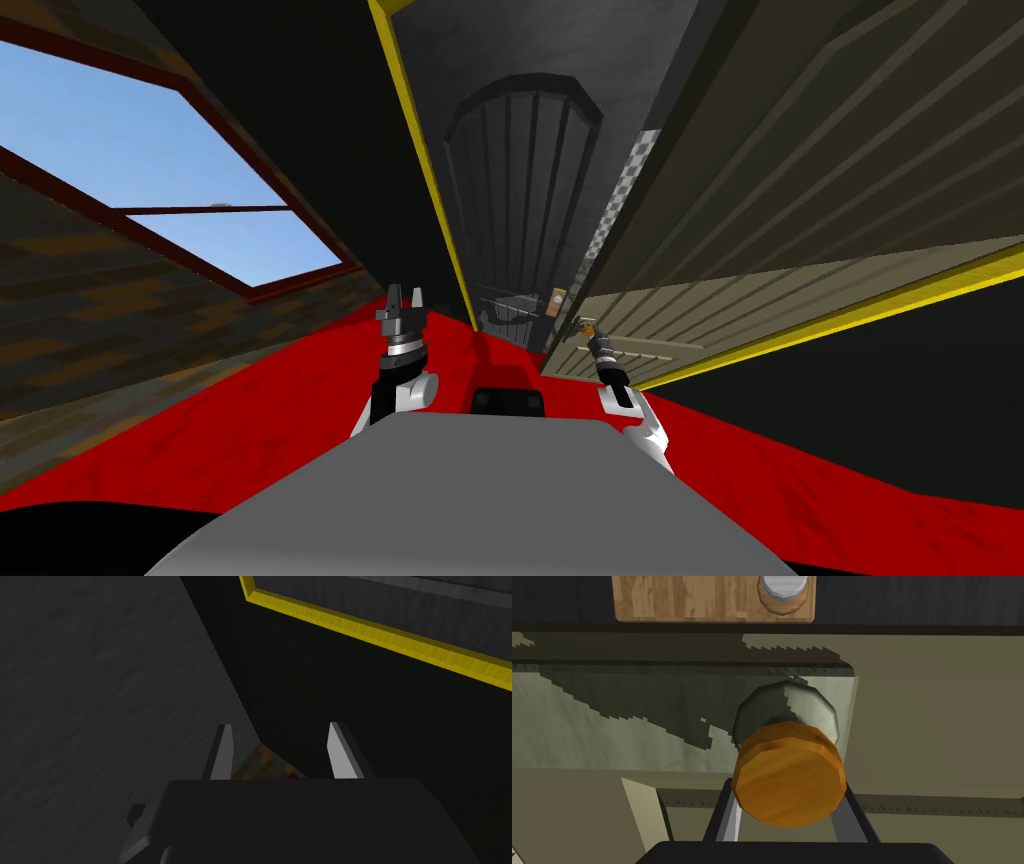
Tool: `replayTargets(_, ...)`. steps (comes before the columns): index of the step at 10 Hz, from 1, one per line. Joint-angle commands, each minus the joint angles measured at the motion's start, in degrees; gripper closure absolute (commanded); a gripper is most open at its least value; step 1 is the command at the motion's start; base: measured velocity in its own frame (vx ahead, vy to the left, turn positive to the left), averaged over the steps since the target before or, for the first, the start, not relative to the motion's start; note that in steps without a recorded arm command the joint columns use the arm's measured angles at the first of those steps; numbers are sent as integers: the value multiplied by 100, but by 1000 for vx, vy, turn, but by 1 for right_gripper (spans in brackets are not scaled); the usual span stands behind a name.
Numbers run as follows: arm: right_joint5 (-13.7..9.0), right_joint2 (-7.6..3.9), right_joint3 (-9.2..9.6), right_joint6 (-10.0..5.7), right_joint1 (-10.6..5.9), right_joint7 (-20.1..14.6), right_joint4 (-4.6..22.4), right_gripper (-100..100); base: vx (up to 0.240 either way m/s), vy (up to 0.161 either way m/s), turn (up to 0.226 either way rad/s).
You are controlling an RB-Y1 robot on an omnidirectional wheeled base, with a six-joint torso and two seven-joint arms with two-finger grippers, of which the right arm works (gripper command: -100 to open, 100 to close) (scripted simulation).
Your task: Pull the door open
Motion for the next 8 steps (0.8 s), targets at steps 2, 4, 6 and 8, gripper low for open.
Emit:
replayTargets(2,63,-169,228,-113,146,-248,-117,100,-245,-96,165)
replayTargets(4,107,-280,391,-214,217,-403,-194,100,-218,-95,185)
replayTargets(6,131,-385,362,-333,355,-505,-199,100,-124,-67,90)
replayTargets(8,176,-493,402,-529,494,-651,-235,100,-231,-81,156)
